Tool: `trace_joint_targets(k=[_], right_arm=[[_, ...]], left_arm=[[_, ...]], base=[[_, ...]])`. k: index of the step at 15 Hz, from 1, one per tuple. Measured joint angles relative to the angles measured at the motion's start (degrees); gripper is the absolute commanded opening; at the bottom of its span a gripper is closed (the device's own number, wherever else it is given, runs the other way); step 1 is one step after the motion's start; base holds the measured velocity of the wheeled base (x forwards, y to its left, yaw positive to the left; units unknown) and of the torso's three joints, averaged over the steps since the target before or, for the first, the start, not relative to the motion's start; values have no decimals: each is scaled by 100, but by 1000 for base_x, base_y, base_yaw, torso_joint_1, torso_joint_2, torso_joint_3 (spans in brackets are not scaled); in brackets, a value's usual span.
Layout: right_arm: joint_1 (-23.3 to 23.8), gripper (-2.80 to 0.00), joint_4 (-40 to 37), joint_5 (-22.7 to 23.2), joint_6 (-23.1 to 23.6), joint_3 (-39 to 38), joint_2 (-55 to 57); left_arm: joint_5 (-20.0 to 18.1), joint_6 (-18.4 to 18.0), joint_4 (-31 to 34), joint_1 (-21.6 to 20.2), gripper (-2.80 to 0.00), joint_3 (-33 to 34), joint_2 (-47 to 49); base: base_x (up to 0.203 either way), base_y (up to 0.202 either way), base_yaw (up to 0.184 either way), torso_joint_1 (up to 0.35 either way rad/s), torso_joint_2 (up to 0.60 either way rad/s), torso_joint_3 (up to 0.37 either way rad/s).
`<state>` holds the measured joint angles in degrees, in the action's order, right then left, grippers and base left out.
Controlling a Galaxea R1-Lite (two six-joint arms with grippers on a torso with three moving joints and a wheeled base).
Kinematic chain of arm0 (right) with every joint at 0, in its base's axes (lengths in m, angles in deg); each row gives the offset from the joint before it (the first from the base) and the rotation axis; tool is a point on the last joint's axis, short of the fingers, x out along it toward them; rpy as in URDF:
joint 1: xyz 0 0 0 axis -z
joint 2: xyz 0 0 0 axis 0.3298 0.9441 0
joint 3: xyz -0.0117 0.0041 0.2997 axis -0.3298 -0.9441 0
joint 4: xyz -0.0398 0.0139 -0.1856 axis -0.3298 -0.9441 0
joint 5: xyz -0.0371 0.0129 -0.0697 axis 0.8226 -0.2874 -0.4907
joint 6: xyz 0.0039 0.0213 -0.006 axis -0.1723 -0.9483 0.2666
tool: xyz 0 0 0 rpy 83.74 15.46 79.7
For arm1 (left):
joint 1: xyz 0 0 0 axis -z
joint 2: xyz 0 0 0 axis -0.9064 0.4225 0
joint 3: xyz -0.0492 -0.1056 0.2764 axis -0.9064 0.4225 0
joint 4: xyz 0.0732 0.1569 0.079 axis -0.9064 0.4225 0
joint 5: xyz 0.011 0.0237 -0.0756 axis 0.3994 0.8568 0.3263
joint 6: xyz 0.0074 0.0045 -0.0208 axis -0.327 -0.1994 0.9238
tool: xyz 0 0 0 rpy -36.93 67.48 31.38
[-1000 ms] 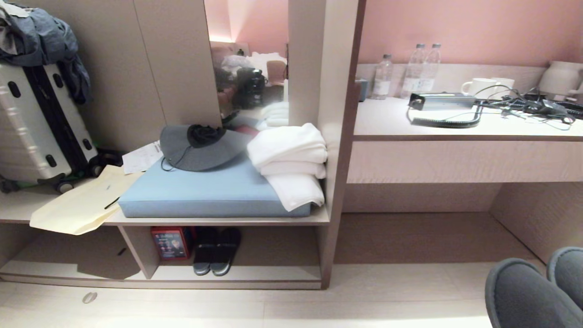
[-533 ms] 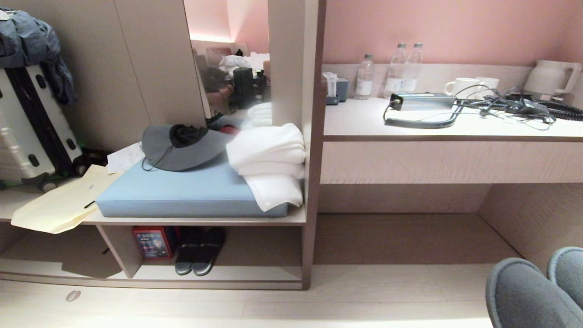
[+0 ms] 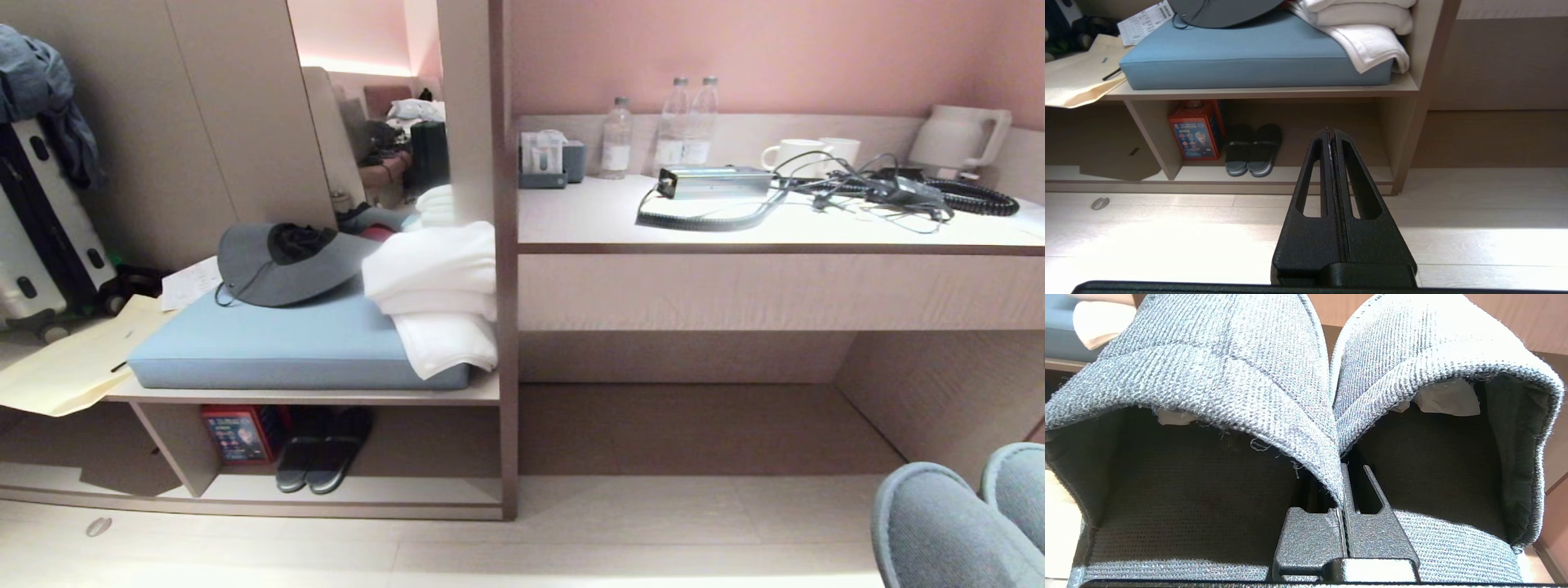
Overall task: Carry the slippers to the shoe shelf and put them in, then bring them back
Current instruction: Place the slippers on the floor
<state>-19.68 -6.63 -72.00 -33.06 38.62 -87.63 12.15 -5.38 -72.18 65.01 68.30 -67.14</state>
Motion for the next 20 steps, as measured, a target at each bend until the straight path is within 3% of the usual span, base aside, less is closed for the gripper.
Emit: trace_joint_targets(k=[6, 20], right_arm=[[2, -280, -3, -2, 5, 2, 0], [1, -280, 0, 0, 5, 2, 0]], left_arm=[[0, -11, -2, 2, -280, 0, 0], [2, -8, 0, 0, -280, 0, 0]], base=[[0, -11, 1, 2, 1, -34], [0, 0, 0, 2, 3, -193]])
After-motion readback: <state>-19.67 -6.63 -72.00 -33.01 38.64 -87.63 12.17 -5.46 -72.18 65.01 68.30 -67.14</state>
